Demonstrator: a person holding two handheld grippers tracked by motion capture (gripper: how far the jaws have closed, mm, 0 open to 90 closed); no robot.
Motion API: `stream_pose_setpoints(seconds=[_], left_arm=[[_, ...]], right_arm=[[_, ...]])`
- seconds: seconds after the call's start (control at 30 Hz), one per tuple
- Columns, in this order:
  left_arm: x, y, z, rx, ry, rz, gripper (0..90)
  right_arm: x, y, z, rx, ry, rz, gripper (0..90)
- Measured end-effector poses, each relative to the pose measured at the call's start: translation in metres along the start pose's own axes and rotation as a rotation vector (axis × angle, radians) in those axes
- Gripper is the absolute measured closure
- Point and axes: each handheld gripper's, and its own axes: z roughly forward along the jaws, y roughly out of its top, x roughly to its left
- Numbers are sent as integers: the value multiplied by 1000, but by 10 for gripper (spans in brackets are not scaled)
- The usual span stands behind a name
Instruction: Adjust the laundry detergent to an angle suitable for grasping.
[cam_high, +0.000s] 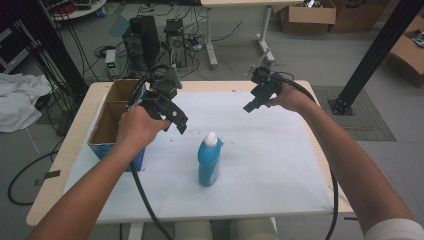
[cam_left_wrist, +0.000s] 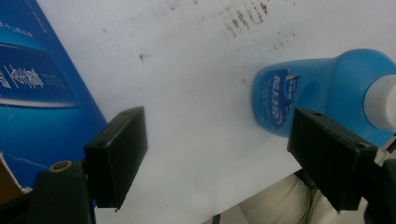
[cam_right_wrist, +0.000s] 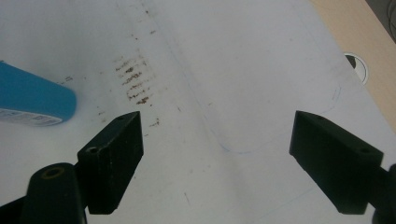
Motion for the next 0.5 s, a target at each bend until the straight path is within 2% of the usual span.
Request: stream_pose_setpoints(seconds=[0.5], left_arm=[[0,0,-8,-6,11,-13,209]], right_arm=[[1,-2,-6,-8,-3,0,173]])
